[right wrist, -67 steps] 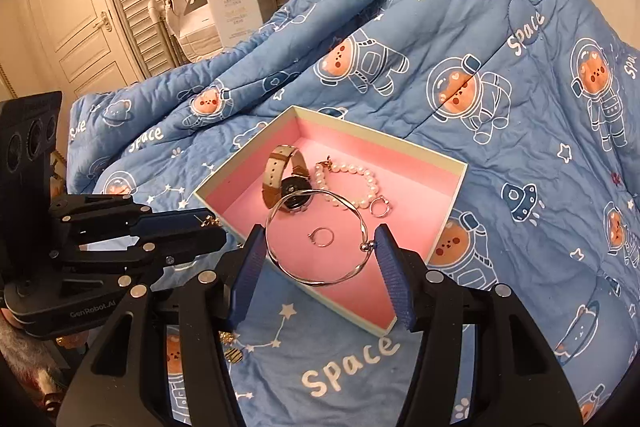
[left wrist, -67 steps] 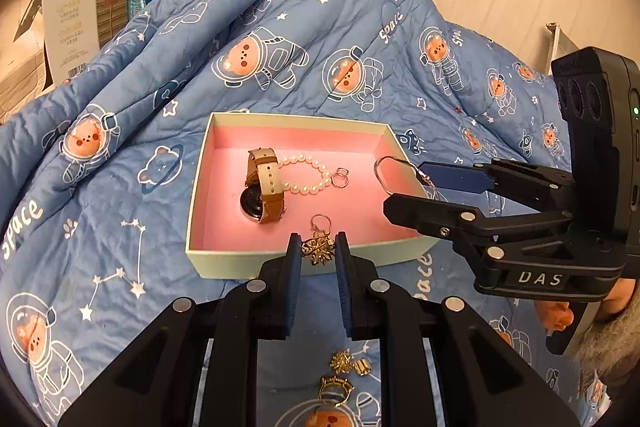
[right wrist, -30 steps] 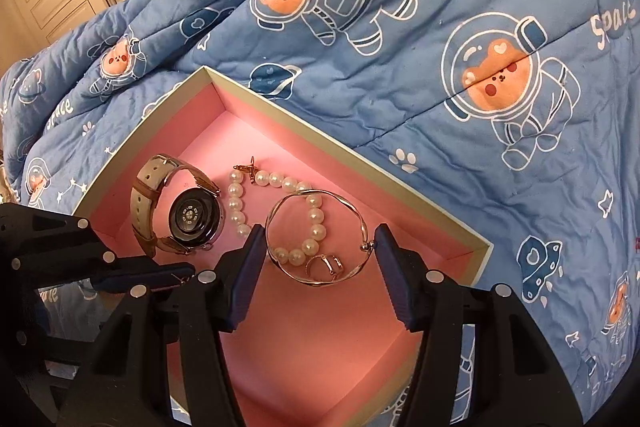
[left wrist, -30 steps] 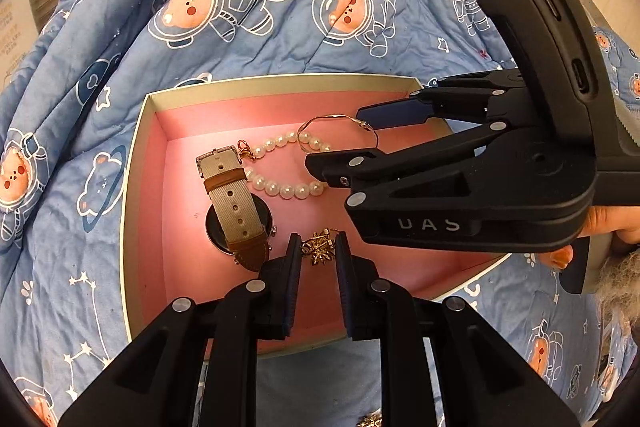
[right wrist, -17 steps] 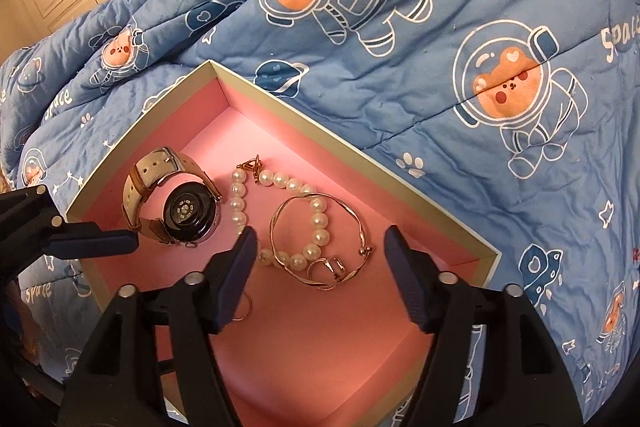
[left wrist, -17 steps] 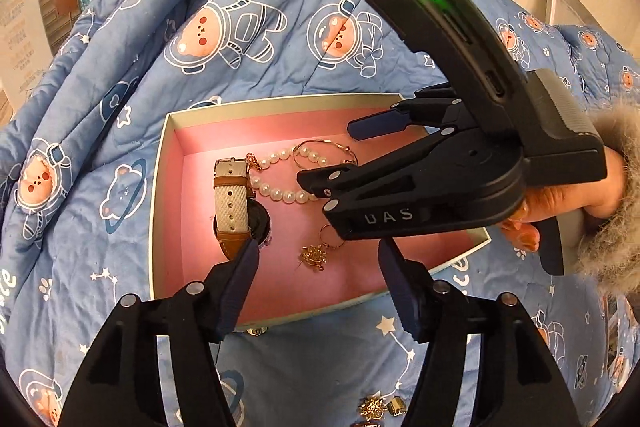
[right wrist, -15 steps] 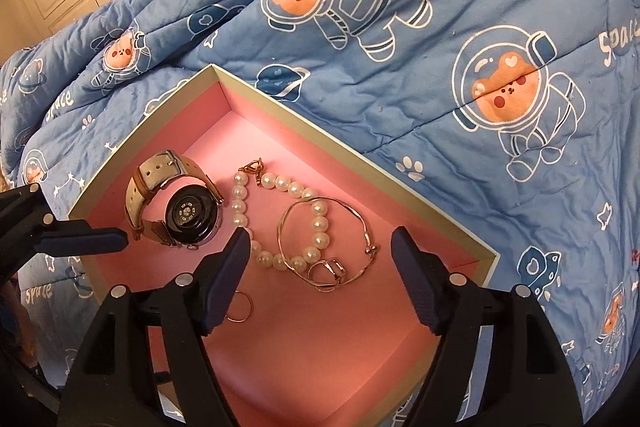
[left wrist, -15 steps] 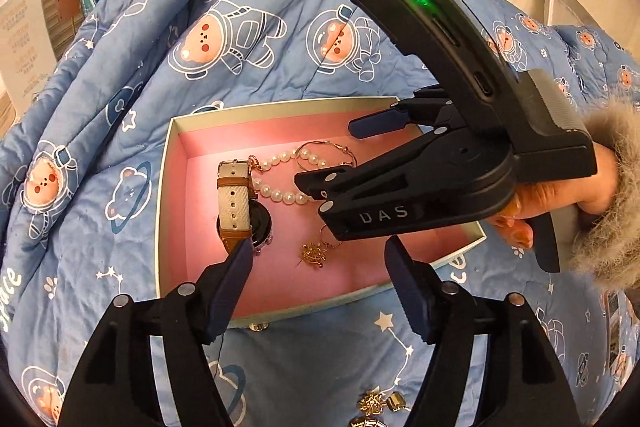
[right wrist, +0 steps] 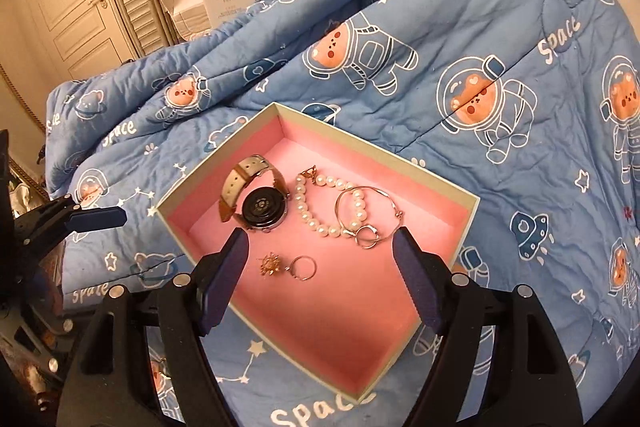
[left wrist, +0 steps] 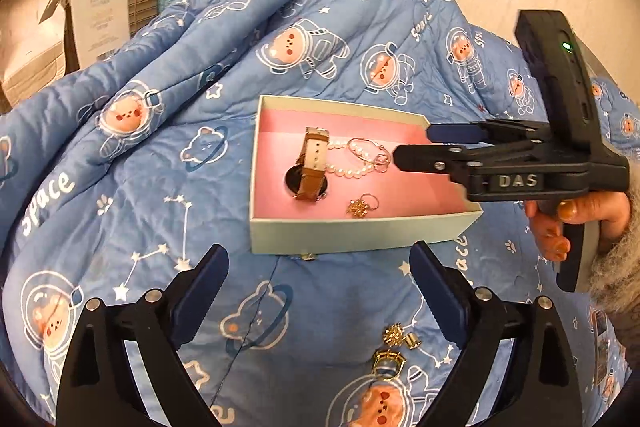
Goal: Organize jewelry
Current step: 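Release the bangle and gold charm into the pink box with both tools, then grasp the gold ring with the left tool while the right tool grasps a gold charm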
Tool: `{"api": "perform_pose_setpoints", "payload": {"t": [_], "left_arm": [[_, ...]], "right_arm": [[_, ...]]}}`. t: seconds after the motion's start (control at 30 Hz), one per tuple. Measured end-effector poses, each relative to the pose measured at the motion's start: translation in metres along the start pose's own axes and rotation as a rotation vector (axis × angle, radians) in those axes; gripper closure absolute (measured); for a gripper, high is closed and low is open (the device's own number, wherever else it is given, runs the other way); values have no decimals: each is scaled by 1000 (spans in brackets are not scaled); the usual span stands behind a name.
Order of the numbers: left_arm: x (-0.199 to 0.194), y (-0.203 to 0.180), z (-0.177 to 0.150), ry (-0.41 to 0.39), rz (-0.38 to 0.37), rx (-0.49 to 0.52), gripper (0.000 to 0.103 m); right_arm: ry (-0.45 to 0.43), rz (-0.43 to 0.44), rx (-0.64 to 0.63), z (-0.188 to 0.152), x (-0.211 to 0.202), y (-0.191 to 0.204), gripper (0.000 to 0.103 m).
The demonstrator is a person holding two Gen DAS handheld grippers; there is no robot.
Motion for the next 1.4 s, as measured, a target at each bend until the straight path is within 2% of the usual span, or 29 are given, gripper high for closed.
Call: {"api": "perform_pose_setpoints", "payload": {"t": [0.13, 0.3, 0.67, 0.8, 1.0, 1.2, 1.4], "left_arm": [[-10, 13, -15, -15, 21, -47, 13], [-16, 21, -35, -8, 49, -49, 13], [-23, 7, -76, 10, 19, -68, 14], [-22, -2, -85, 20, 15, -50, 16], [-19, -14, -93, 31, 2, -21, 24], [-7, -29, -92, 50, -24, 19, 38], [15, -46, -86, 76, -19, 110, 52]], "right_arm": [[-37, 36, 31, -16, -21, 10, 28], [-54, 77, 59, -36, -34, 21, 28], [-22, 72, 21, -88, -34, 48, 28], [1, 92, 53, -108, -26, 52, 28], [21, 51, 41, -128, -17, 55, 29], [21, 39, 80, -137, -16, 47, 29], [25, 7, 78, -140, -19, 42, 31]]}}
Point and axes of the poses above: each gripper's, at about its wrist camera, not at the fingertips, and x roughly the way its jaws point, y to its left, z to its top, the point moved 3 cm from there along x, roughly the way its jaws point, and after that the axes turned 2 degrees about y, right-handed, at the moved point
